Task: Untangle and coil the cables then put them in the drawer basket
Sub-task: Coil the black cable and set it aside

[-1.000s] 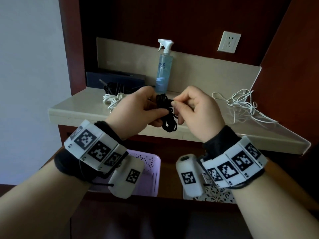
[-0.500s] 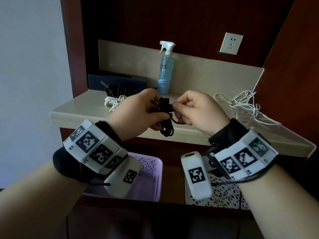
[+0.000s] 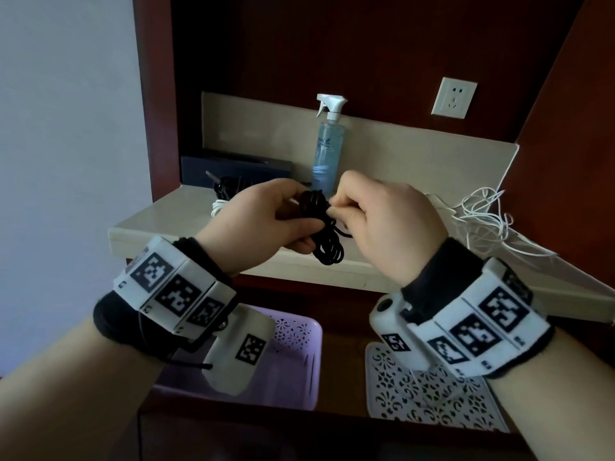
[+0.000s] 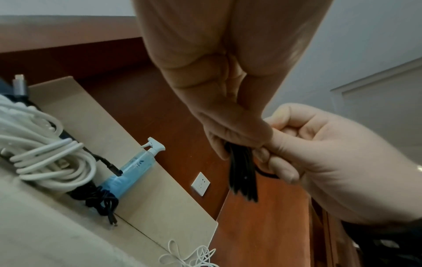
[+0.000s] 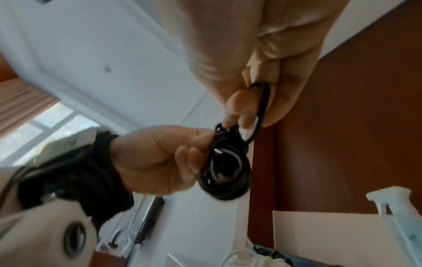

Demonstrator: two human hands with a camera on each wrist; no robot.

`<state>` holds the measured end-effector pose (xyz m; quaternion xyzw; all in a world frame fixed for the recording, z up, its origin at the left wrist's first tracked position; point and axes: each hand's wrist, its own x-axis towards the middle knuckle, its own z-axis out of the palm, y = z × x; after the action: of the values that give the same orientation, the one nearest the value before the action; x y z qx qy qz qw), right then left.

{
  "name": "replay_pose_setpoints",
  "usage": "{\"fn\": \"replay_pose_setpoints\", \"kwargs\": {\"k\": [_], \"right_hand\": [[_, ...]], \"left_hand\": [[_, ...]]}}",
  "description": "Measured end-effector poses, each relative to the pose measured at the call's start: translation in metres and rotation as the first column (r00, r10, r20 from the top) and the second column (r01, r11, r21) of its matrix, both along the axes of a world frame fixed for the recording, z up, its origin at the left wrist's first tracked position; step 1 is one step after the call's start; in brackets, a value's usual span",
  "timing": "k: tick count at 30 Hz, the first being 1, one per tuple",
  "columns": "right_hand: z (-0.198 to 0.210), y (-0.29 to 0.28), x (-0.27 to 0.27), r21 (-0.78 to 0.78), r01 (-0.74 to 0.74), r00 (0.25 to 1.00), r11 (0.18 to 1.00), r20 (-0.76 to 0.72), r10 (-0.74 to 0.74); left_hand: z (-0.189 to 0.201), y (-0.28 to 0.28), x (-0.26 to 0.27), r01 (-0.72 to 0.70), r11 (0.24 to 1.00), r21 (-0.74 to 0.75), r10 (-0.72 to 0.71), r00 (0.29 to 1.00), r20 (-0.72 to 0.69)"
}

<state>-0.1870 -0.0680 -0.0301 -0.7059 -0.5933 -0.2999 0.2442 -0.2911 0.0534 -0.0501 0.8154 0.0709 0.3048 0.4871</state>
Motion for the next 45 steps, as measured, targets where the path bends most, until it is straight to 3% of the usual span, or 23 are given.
{"fn": "replay_pose_setpoints", "kwargs": {"k": [3, 7, 10, 12, 15, 17, 21, 26, 30, 32, 36, 38, 41, 45], "right_hand": [[0.001, -0.003, 0.004, -0.083, -0.008, 0.978, 0.997, -0.21, -0.01], [-0.007, 0.001, 0.012, 0.112, -0.068, 0.878, 0.991, -0.465, 0.112], [-0.01, 0.001, 0.012, 0.154, -0.063, 0.809, 0.986, -0.571, 0.141], [-0.012, 0.002, 0.01, 0.189, -0.064, 0.828, 0.98, -0.539, 0.158], [-0.013, 0.002, 0.007, 0.205, -0.023, 0.975, 0.978, -0.213, 0.068], [-0.01, 0.002, 0.005, 0.101, 0.006, 0.996, 0.995, -0.092, 0.003], [0.004, -0.001, 0.012, -0.177, -0.09, 0.97, 0.98, -0.237, 0.047], [0.01, 0.003, 0.024, -0.182, -0.238, 0.953, 0.954, -0.231, 0.194], [0.005, 0.007, 0.03, -0.098, -0.264, 0.922, 0.959, -0.316, 0.222], [0.0, 0.011, 0.029, -0.005, -0.219, 0.924, 0.976, -0.322, 0.206], [-0.007, 0.021, 0.023, 0.232, -0.141, 0.916, 0.963, -0.338, 0.215], [-0.006, 0.024, 0.024, 0.314, -0.128, 0.892, 0.941, -0.379, 0.248], [0.001, 0.025, 0.024, 0.383, -0.144, 0.826, 0.913, -0.461, 0.324], [0.005, 0.022, 0.02, 0.339, -0.242, 0.713, 0.909, -0.573, 0.404]], "left_hand": [[-0.002, 0.002, -0.001, 0.049, 0.999, -0.023, -0.051, 0.997, -0.058], [0.003, 0.003, -0.002, 0.1, 0.993, -0.069, -0.104, 0.993, -0.055], [0.005, 0.002, 0.001, 0.074, 0.997, -0.019, -0.075, 0.995, -0.06], [0.006, 0.0, 0.002, 0.065, 0.997, -0.034, -0.067, 0.997, -0.042], [0.006, 0.002, 0.003, 0.071, 0.996, -0.045, -0.073, 0.996, -0.048], [0.005, 0.003, 0.004, 0.069, 0.997, -0.033, -0.071, 0.994, -0.079], [0.004, 0.003, 0.005, 0.093, 0.994, -0.053, -0.099, 0.986, -0.133], [0.007, 0.013, 0.007, 0.063, 0.996, -0.066, -0.07, 0.992, -0.106], [0.006, 0.017, 0.009, 0.006, 0.999, -0.051, -0.007, 1.0, -0.007], [0.004, 0.019, 0.012, 0.001, 0.994, -0.111, 0.004, 0.999, 0.047], [0.005, 0.019, 0.019, 0.144, 0.93, -0.338, -0.104, 0.986, 0.134], [0.006, 0.02, 0.019, 0.265, 0.886, -0.38, -0.205, 0.96, 0.191], [0.004, 0.022, 0.024, 0.29, 0.907, -0.305, -0.232, 0.949, 0.212], [0.007, 0.02, 0.028, 0.116, 0.976, -0.186, -0.073, 0.972, 0.222]]}}
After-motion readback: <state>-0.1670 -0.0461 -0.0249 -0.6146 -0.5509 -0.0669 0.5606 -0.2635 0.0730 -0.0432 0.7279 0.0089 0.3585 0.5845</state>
